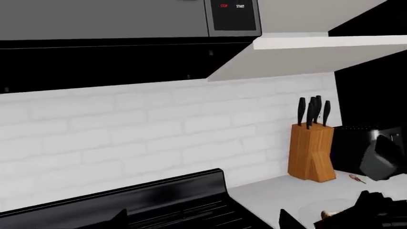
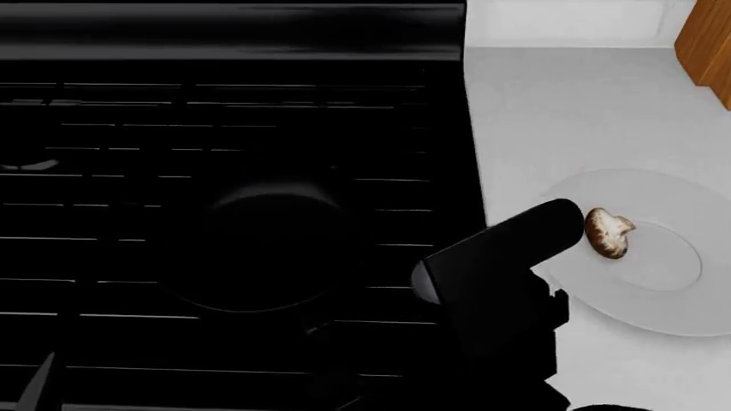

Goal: Pick up the pan and dump the vegetables in it onto the plate. Then return the pan to the stove.

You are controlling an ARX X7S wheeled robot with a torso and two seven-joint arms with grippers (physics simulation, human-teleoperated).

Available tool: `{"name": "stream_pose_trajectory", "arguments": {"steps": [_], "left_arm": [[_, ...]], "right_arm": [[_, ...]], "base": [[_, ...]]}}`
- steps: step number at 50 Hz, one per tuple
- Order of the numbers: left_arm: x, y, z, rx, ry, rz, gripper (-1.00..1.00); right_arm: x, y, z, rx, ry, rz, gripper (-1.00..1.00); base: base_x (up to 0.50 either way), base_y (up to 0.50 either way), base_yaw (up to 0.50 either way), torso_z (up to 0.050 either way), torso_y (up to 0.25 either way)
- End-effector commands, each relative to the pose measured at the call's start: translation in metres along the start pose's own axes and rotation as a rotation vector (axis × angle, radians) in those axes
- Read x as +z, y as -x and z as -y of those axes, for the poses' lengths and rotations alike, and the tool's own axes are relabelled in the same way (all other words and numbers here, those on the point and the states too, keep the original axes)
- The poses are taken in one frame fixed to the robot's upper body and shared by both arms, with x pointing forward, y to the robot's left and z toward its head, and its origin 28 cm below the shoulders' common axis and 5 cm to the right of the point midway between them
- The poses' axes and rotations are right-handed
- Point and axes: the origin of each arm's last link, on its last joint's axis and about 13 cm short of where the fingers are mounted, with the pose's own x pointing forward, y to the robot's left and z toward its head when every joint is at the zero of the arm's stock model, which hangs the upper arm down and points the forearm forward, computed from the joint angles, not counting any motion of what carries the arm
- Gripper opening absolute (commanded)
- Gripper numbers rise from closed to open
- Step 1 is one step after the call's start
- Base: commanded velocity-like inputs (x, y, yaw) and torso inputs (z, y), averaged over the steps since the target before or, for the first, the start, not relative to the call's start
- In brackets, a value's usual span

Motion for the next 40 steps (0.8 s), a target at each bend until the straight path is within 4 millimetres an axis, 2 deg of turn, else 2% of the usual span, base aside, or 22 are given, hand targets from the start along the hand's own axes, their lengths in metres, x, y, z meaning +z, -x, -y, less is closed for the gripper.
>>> {"name": "stream_pose_trajectory", "arguments": {"steps": [1,10,20,40], "left_arm": [[0.0,0.0,0.0,0.004,0.006,0.001,1.0],[0.001,-0.002,0.001,0.0,0.005,-0.003,1.0],[0.0,-0.003,0.002,-0.006,0.003,-0.006,1.0],[-0.001,-0.002,0.003,-0.016,0.001,-0.007,1.0]], "right_arm": [[0.023,0.026,-0.014,-0.024,0.032,0.104,1.0],[0.022,0.059,-0.032,-0.075,0.06,0.16,1.0],[0.016,0.079,-0.046,-0.085,0.075,0.175,1.0],[0.032,0.101,-0.036,-0.162,0.078,0.244,1.0]], "base": [[0.0,0.0,0.0,0.0,0.0],[0.0,0.0,0.0,0.0,0.0],[0.0,0.0,0.0,0.0,0.0],[0.0,0.0,0.0,0.0,0.0]]}}
